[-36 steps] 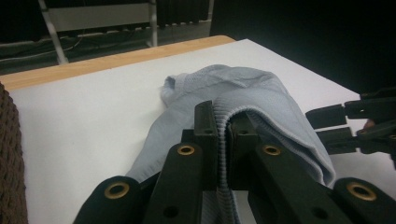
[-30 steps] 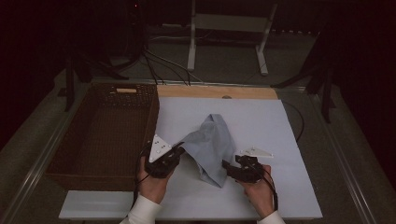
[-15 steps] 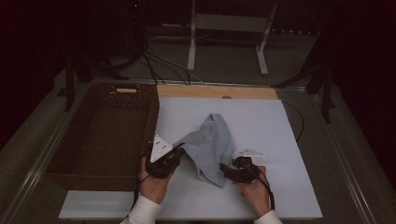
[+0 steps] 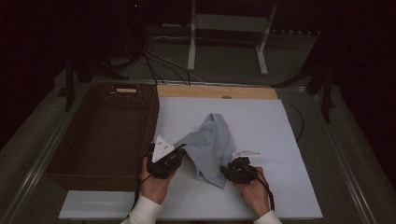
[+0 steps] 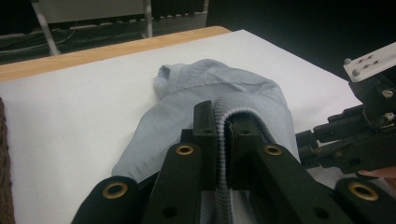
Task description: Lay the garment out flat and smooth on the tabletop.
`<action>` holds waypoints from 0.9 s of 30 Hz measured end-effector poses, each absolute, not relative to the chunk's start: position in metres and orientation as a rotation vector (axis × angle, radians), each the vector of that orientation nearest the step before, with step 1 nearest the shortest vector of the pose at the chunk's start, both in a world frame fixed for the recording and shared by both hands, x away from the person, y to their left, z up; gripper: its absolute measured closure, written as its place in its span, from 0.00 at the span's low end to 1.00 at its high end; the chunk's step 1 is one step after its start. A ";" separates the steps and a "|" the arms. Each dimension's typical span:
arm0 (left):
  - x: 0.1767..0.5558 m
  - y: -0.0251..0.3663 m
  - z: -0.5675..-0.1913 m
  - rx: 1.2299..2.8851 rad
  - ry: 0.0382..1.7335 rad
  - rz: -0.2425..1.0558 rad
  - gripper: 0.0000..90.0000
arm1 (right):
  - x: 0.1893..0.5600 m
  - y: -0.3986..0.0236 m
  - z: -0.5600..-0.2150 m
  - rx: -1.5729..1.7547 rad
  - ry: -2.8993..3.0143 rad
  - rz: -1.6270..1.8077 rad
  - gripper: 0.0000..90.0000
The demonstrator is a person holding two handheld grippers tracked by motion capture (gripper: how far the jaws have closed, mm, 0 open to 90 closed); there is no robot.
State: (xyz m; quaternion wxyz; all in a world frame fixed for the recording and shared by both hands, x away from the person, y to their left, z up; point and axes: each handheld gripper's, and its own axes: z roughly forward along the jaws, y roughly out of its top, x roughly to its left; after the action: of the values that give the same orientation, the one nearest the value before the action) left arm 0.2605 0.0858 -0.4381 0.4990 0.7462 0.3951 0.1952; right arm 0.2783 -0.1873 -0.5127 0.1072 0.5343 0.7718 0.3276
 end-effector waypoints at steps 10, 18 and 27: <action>0.260 0.086 -0.438 1.803 0.956 0.472 0.95 | 0.277 -0.190 -0.510 1.562 2.284 0.960 0.95; 0.260 0.088 -0.437 1.797 0.957 0.473 0.95 | 0.274 -0.193 -0.504 1.540 2.258 0.981 0.97; 0.260 0.087 -0.436 1.796 0.952 0.469 0.95 | 0.271 -0.208 -0.490 1.551 2.196 1.013 0.97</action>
State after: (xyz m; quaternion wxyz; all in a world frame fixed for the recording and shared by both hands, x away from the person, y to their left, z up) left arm 0.2598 0.0870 -0.4365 0.5037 0.7438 0.3942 0.1943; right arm 0.2711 -0.2077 -0.4896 0.1339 0.5349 0.7576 0.3493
